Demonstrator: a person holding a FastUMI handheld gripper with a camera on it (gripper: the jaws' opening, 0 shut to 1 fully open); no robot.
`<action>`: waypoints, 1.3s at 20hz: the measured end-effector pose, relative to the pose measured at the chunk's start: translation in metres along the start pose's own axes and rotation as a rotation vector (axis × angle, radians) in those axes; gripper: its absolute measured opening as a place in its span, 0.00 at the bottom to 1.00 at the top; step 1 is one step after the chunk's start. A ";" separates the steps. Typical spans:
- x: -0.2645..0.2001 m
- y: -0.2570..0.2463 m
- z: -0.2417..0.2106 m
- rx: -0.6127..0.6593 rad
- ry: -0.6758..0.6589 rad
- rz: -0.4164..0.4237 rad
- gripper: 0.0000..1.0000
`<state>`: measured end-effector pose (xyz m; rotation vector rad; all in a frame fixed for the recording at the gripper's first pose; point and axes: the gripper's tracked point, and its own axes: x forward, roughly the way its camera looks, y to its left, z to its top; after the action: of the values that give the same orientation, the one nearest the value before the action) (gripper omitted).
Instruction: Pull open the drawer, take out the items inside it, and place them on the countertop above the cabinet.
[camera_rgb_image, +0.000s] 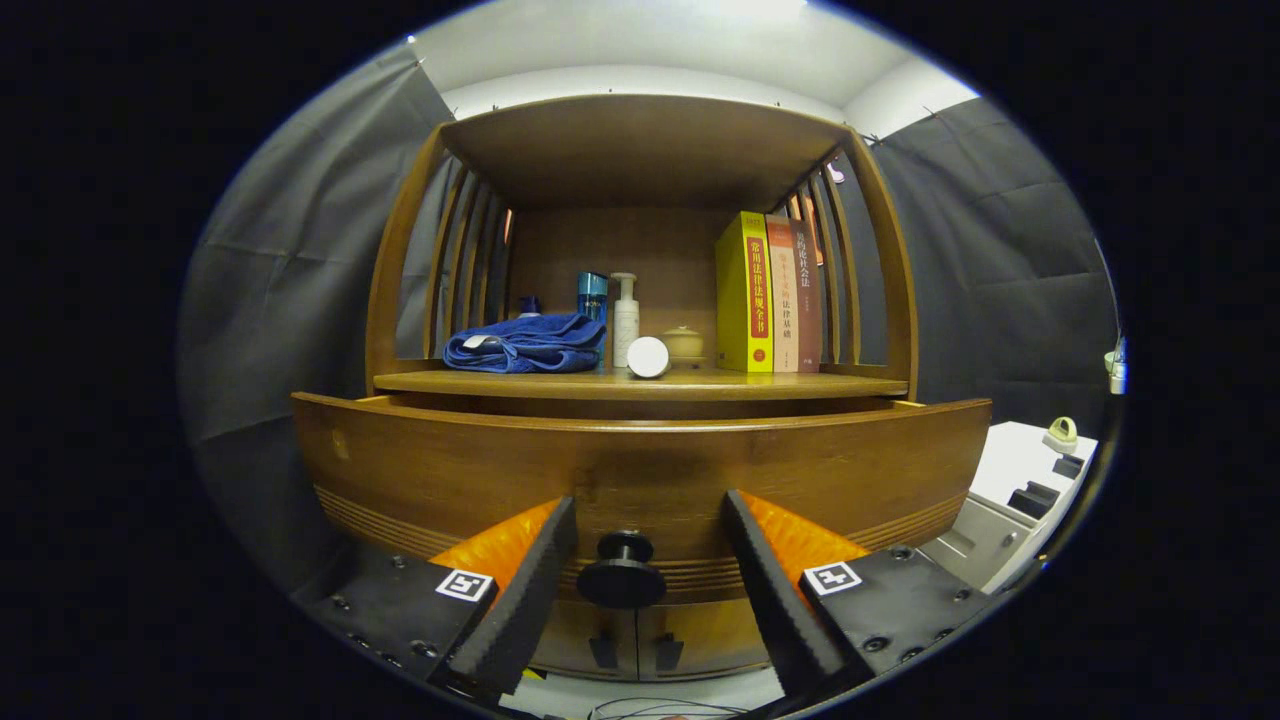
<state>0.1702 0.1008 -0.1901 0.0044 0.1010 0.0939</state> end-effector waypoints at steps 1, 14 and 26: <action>0.007 0.000 0.001 0.001 0.007 -0.001 0.97; 0.077 0.000 0.006 -0.003 0.055 -0.007 0.98; 0.054 -0.003 0.046 -0.013 -0.036 -0.021 0.97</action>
<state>0.2281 0.1024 -0.1498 -0.0078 0.0641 0.0730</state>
